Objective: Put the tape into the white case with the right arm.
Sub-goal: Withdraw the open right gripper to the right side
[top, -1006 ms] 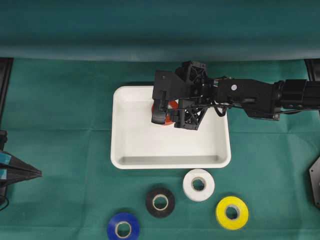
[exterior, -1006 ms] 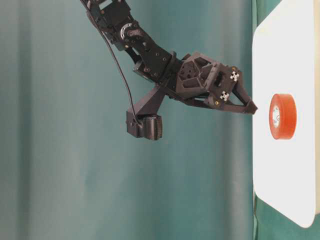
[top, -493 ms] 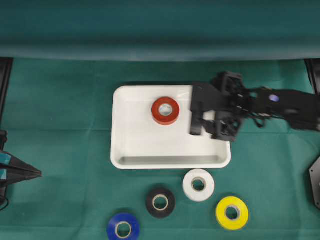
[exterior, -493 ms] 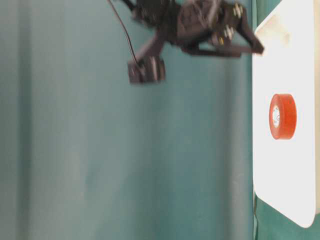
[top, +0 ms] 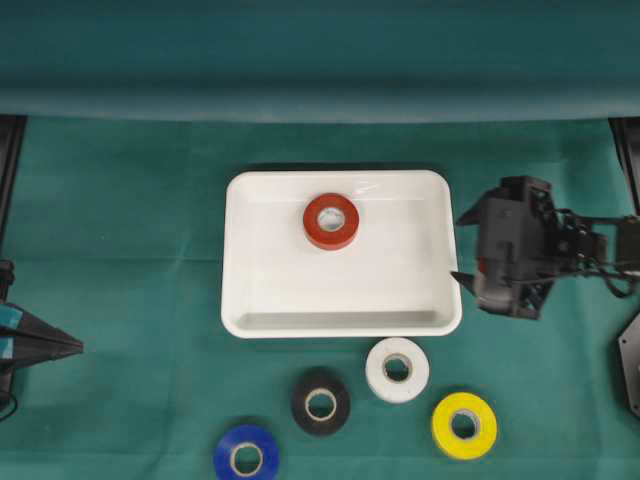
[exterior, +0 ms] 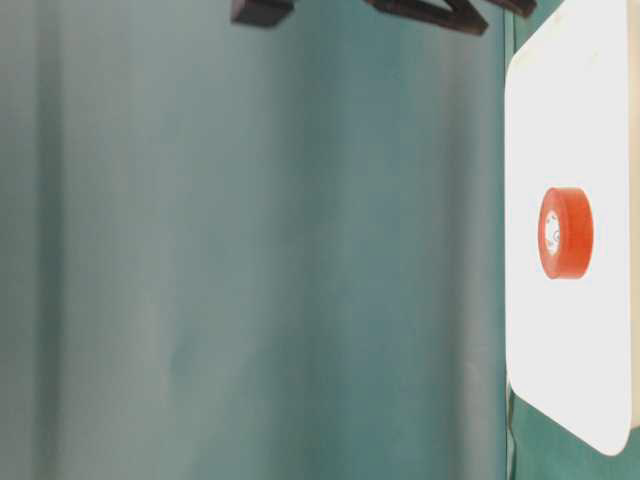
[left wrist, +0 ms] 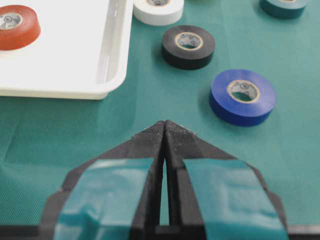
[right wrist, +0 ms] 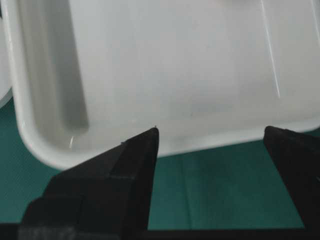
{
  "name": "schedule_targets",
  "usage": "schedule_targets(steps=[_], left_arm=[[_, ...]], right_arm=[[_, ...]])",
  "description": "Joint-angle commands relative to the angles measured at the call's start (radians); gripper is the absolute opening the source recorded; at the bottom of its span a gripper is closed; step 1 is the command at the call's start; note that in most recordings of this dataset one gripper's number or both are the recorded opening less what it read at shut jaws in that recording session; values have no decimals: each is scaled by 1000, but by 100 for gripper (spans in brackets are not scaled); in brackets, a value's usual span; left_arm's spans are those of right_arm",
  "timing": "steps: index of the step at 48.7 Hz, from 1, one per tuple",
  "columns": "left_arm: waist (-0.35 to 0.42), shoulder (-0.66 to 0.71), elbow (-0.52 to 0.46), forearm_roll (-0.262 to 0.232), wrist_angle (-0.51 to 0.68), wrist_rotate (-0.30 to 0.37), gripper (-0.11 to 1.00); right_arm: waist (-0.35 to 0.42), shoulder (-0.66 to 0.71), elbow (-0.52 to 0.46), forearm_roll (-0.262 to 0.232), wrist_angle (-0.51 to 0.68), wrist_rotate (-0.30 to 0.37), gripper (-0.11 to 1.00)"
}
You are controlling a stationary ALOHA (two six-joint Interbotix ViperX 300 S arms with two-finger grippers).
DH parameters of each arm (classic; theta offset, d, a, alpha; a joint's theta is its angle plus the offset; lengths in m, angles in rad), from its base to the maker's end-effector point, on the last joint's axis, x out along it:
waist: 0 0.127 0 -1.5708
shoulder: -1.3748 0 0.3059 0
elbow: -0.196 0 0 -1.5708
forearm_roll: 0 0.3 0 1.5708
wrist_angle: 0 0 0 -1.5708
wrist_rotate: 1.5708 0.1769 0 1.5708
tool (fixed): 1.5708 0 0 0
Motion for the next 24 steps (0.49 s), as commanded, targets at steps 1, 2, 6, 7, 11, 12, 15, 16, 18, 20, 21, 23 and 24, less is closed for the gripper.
schedule_targets(steps=[1,2,6,7,11,12,15,16,18,20,21,23,24], left_arm=[[2,8,-11,-2,-9,2,0],[2,8,-11,-2,-9,2,0],[2,8,-11,-2,-9,2,0],[2,8,-11,-2,-9,2,0],[3,8,-9,-2,-9,2,0],[3,8,-9,-2,-9,2,0],[3,8,-11,-2,-9,2,0],[5,8,-11,-2,-9,2,0],[6,8,-9,-2,-9,2,0],[6,8,-9,-2,-9,2,0],[8,8,-9,-2,-9,2,0],[9,8,-9,-2,-9,2,0],[9,8,-9,-2,-9,2,0]], right_arm=[[0,-61,28,6,-12,2,55],[0,-72,37,8,-12,2,55],[0,-117,71,8,-12,2,55],[0,-127,80,6,-12,2,55],[0,-169,107,8,-12,2,55],[0,-176,114,8,-14,3,55],[2,-201,130,9,-17,3,55],[0,-207,135,9,-17,3,55],[0,-219,138,12,-17,3,55],[2,-227,140,14,-17,3,55],[2,-229,140,14,-17,3,55],[2,-230,140,17,-17,5,55],[3,-230,140,17,-18,8,55]])
